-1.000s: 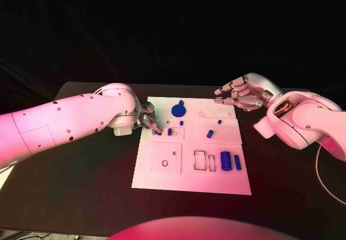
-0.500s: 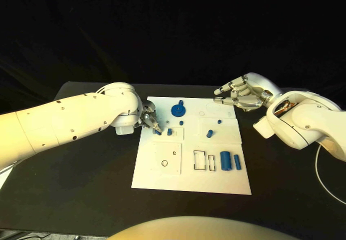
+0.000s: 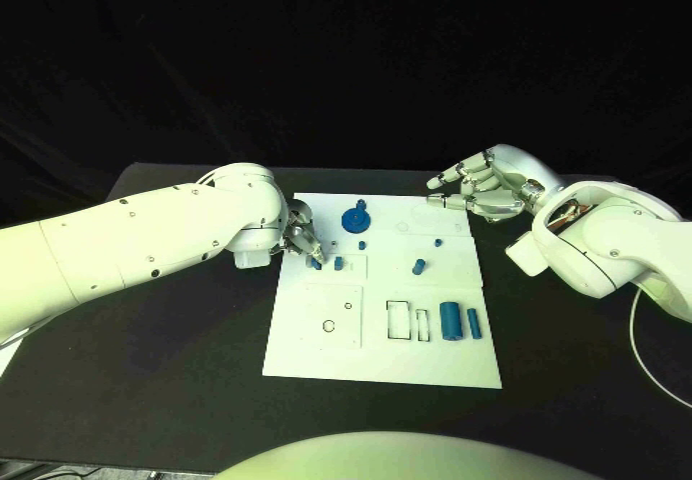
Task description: Assemble the parts on the task board
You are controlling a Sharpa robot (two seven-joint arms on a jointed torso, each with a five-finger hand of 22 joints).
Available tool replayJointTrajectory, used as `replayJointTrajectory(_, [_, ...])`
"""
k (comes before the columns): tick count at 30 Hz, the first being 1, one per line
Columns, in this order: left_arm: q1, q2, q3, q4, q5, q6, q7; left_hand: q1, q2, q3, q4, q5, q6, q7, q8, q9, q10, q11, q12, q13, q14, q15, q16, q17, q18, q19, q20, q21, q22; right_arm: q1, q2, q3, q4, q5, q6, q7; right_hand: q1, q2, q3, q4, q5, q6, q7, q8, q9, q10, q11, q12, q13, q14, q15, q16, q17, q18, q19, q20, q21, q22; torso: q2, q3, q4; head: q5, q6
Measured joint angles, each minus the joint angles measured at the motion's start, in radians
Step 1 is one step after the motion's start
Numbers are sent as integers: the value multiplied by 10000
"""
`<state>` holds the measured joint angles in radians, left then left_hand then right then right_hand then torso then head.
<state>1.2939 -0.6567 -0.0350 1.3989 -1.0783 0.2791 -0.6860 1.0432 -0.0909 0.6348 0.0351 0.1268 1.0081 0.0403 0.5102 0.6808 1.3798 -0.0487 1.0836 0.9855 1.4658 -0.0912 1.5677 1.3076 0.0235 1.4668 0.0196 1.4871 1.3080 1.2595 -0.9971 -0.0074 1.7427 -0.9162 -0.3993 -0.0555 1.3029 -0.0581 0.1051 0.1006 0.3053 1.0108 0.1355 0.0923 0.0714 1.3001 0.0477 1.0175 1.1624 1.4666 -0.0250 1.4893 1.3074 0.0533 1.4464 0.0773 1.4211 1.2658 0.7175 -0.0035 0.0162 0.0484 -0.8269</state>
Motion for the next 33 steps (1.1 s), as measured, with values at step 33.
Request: replayJointTrajectory(33, [-99, -236, -1, -12, -17, -632, -51, -1357, -356, -4275, 2097, -482, 637, -285, -242, -366, 123, -54, 48, 191, -1, -71, 0, -2, 0, 0, -71, 117, -3, 0, 4, 0, -8, 5, 5, 6, -79, 79, -57, 57, 0, 0, 0, -39, 0, 0, 0, -40, -75, 0, 0, -119, 6, -1, -73, -1, -119, -179, -3, -14, 2, -66, 37])
